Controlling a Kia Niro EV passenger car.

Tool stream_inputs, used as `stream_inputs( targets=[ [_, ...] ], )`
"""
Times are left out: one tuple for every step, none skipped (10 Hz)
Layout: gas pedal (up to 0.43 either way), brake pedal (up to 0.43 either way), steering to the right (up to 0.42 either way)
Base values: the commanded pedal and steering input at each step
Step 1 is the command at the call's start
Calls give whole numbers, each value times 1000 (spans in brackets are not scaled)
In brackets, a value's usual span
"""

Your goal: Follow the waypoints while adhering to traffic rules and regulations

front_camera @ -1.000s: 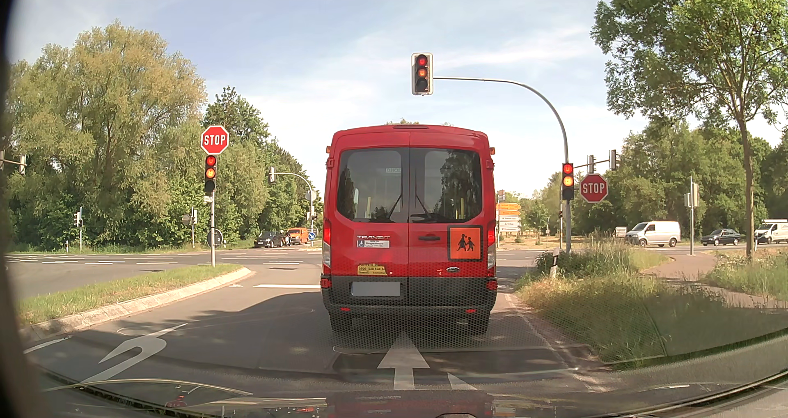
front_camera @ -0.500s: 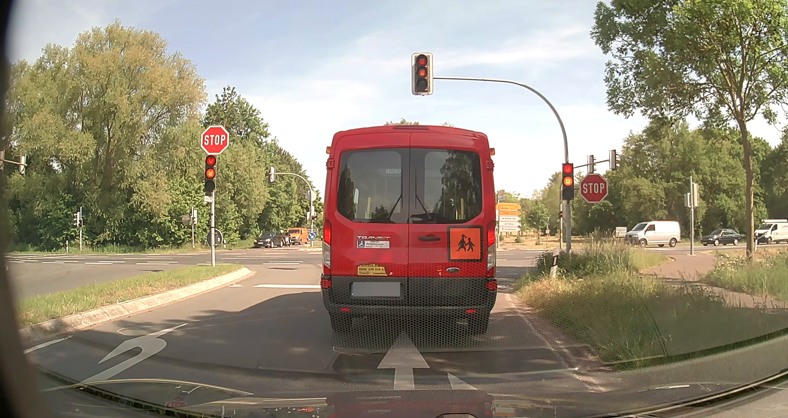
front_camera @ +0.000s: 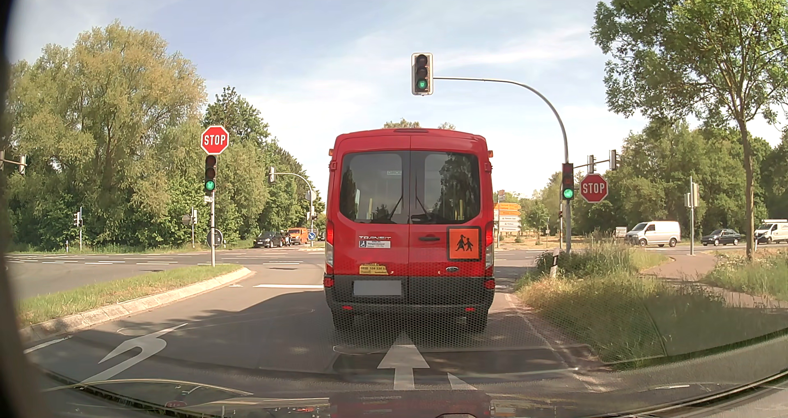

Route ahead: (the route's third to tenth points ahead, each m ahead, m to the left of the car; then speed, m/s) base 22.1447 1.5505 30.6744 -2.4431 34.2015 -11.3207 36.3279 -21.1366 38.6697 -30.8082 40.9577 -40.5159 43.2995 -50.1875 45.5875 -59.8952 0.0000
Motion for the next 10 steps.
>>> stream_inputs(
  targets=[
    [0, 146, -10],
    [0, 6, -10],
    [0, 0, -10],
    [0, 0, -10],
    [0, 0, -11],
    [0, 0, -11],
    [0, 0, -12],
    [0, 0, -16],
    [0, 0, -17],
    [39, 0, -18]
  ],
)
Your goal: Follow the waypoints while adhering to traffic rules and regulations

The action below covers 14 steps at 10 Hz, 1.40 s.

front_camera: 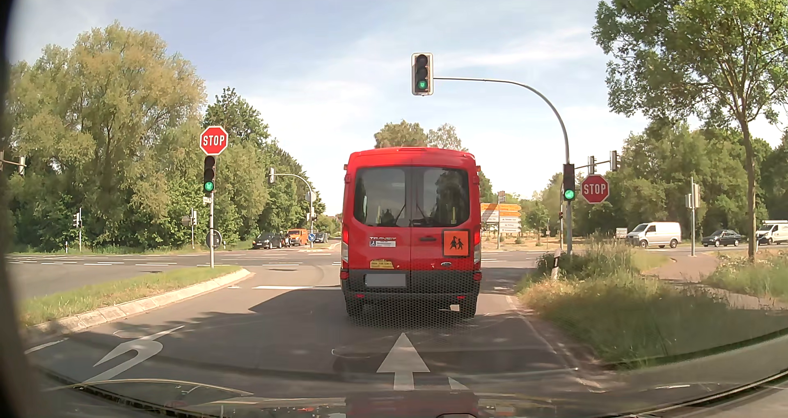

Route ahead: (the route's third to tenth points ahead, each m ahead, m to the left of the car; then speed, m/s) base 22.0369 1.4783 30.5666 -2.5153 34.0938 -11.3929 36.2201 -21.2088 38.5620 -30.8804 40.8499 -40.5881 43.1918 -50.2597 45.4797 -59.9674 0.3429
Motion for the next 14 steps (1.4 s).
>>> stream_inputs(
  targets=[
    [67, 0, -18],
    [110, 0, -18],
    [138, 0, -18],
    [150, 0, -18],
    [157, 0, -19],
    [157, 0, -19],
    [177, 0, -19],
    [177, 0, -19],
    [189, 0, -19],
    [209, 0, -19],
    [228, 0, -19],
    [260, 0, -19],
    [268, 0, -19],
    [268, 0, -19]
  ],
)
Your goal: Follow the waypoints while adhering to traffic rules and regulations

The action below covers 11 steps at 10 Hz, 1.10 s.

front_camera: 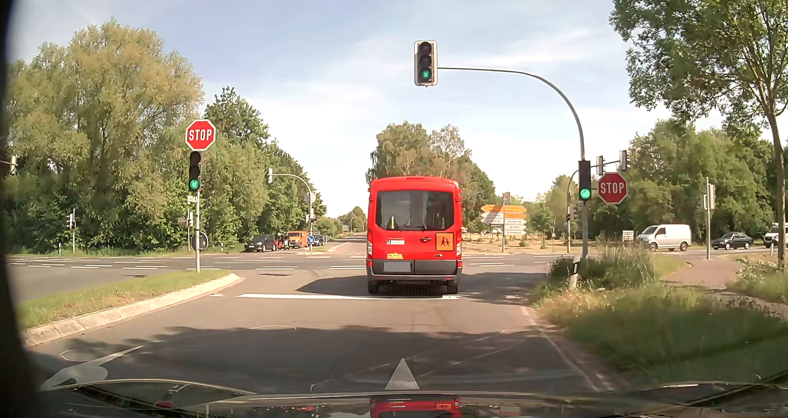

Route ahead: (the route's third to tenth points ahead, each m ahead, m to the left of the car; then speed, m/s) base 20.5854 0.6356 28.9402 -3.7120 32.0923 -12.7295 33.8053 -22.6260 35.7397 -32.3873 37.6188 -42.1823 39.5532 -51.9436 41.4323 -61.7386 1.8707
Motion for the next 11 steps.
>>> stream_inputs(
  targets=[
    [268, 0, -19],
    [268, 0, -19],
    [268, 0, -19],
    [280, 0, -19],
    [280, 0, -19],
    [280, 0, -19],
    [280, 0, -19],
    [280, 0, -19],
    [280, 0, -19],
    [280, 0, -19],
    [280, 0, -19]
  ],
)
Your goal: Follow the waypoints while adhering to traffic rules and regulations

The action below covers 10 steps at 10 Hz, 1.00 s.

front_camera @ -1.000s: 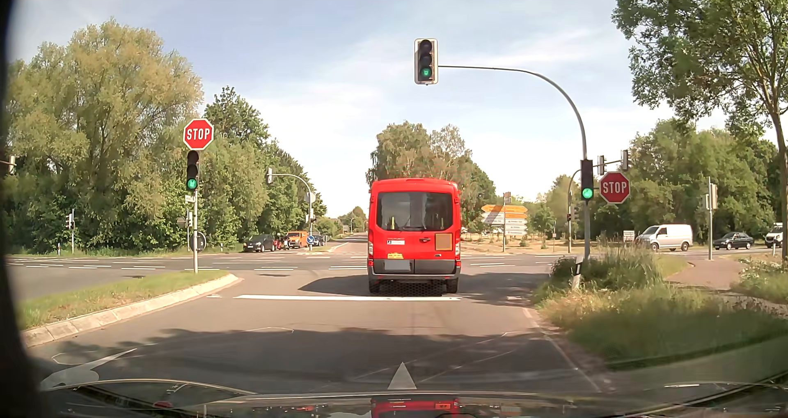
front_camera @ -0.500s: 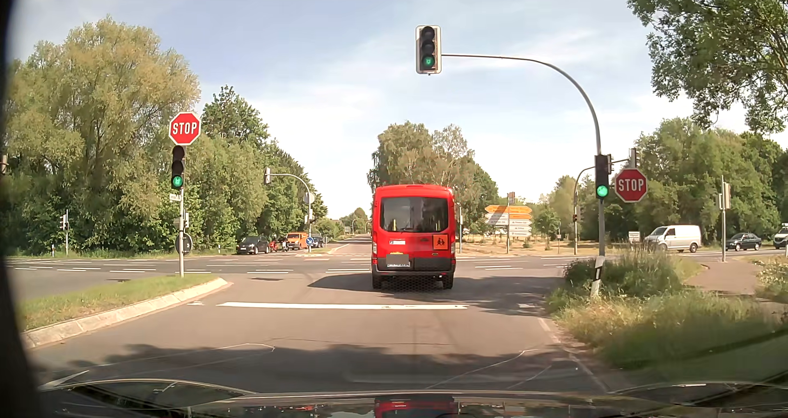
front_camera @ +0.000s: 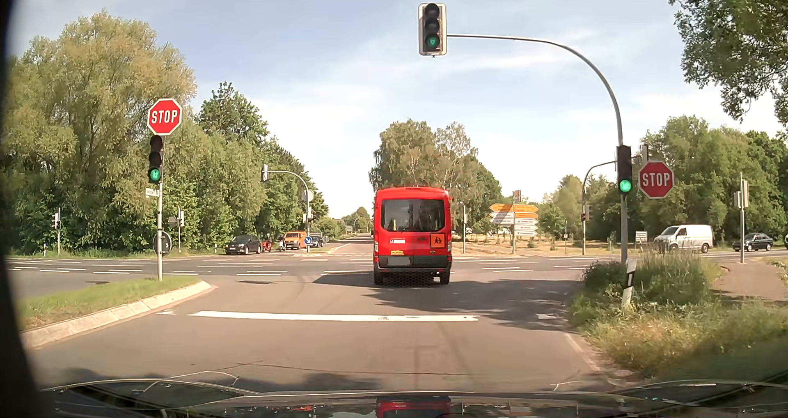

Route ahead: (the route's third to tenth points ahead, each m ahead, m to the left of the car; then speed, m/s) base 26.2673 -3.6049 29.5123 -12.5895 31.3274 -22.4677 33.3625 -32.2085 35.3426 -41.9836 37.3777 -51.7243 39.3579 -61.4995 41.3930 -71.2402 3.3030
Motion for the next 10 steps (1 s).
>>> stream_inputs(
  targets=[
    [280, 0, -19],
    [280, 0, -18],
    [280, 0, -17],
    [280, 0, -13],
    [280, 0, -5],
    [268, 0, -2],
    [248, 0, -2],
    [240, 0, -1],
    [240, 0, 4],
    [240, 0, 12]
  ],
)
